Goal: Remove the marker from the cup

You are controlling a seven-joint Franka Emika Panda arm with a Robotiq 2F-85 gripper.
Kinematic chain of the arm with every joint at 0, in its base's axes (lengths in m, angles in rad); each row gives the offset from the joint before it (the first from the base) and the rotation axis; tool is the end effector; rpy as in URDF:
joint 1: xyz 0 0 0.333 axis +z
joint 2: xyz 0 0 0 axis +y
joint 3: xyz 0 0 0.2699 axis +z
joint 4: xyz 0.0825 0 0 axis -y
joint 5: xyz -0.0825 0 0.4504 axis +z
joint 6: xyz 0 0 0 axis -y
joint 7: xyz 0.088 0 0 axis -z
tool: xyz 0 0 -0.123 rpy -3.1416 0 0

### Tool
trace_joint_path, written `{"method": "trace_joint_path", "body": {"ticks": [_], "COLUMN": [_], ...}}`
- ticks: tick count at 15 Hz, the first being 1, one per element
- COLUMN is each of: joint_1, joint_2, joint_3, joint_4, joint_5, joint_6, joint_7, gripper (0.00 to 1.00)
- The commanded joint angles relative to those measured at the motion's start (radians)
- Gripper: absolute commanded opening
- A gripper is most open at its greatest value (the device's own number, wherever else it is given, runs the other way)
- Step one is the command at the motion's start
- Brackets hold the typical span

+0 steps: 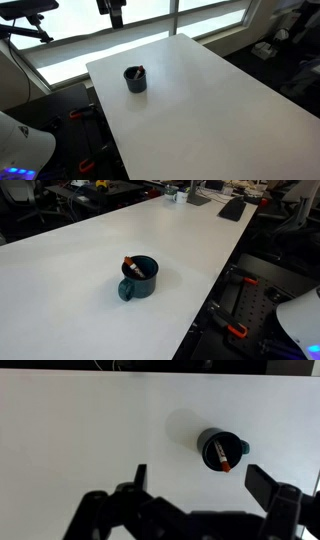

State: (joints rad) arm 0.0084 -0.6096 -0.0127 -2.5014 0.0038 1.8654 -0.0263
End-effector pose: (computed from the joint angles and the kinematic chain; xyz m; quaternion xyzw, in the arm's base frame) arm 0.4513 -0.0011 0.4124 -0.9998 -0.0116 0.0131 0.0056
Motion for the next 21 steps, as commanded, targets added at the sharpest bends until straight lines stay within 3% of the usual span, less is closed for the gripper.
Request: {"method": "trace_joint_path", "body": {"ticks": [1,21], "joint_1": [-0.002,-0.010], "joint_2": [0.000,0.038], "joint_3": [0.002,0.015], "joint_4": [0.002,-0.024], "joint_5": [0.001,-0.019], "joint_6": [-0.002,0.047], "joint_7": [-0.001,0.020], "gripper": [1.00,1.00]}}
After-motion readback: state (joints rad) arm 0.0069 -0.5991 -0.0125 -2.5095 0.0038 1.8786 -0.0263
